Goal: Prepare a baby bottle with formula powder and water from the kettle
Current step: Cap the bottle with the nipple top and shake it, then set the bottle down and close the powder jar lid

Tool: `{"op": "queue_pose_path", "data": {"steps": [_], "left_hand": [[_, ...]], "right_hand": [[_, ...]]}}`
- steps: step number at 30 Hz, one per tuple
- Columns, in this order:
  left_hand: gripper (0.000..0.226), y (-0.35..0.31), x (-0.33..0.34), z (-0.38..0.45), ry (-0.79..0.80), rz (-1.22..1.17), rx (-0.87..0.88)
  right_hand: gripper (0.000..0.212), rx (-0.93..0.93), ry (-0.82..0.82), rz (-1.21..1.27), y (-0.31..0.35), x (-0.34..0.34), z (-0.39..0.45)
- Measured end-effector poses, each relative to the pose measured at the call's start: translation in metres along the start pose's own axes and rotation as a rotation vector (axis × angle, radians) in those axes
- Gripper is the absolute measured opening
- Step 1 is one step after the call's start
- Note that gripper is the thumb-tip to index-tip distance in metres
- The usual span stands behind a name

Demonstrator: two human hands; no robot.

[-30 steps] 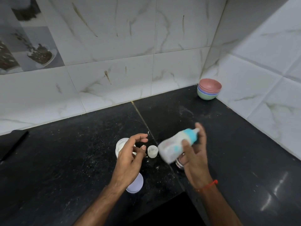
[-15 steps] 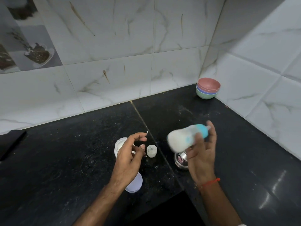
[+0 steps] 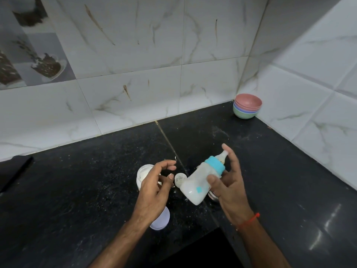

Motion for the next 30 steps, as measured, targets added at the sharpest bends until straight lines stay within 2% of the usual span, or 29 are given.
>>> {"op": "queue_pose_path", "data": {"steps": [1,2,4,5,6,7,9,10,14,17,20,25,30], "left_hand": [[0.037,0.000,0.000,0.001,-0.002,0.001,0.000],[0.036,0.000,0.000,0.001,-0.005,0.000,-0.001],[0.035,-0.001,-0.001,0.002,-0.009,-0.006,-0.006],[0.035,-0.001,0.000,0.002,-0.007,-0.009,-0.007],[0.035,-0.001,0.000,0.001,-0.003,-0.009,-0.004],[0.036,-0.001,0.000,0.001,0.000,-0.006,0.000],[0.037,0.000,0.000,0.001,0.004,-0.004,-0.002],[0.037,0.000,0.000,0.002,0.004,-0.004,-0.004],[0.036,0.001,-0.001,0.001,-0.008,-0.004,-0.009],[0.035,0.004,-0.003,-0.001,-0.009,0.000,-0.018],[0.033,0.007,-0.007,-0.002,-0.018,-0.002,-0.045],[0.034,0.011,-0.017,-0.007,-0.039,0.017,-0.052],[0.034,0.017,-0.029,-0.011,-0.070,0.033,-0.063]], "right_hand": [[0.096,-0.026,-0.006,0.011,0.002,0.000,0.000],[0.097,-0.063,-0.103,0.087,0.004,-0.004,0.004],[0.086,-0.074,-0.332,0.256,0.004,-0.008,0.012],[0.078,-0.067,-0.362,0.269,0.003,-0.008,0.012],[0.074,-0.035,-0.308,0.216,0.002,-0.006,0.010],[0.074,0.012,-0.181,0.092,0.001,-0.004,0.006],[0.083,0.104,0.112,-0.202,-0.003,0.001,-0.004],[0.087,0.118,0.179,-0.283,-0.005,0.000,-0.006],[0.088,0.010,0.040,-0.398,-0.006,-0.015,0.006],[0.085,-0.070,0.087,-0.648,-0.009,-0.020,0.016],[0.073,-0.109,0.107,-0.871,-0.010,-0.021,0.030],[0.071,-0.108,-0.023,-0.907,-0.010,-0.022,0.076],[0.068,-0.015,0.026,-0.987,-0.025,-0.020,0.125]]}}
Point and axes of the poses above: each hand's wrist, its own z-axis towards the middle knuckle, its own x-axis out of the palm, y = z × x, the point moved 2 cm from there along z, towards the middle knuckle, and after that the axes turned 3 degrees about z, right-handed, at the moved point
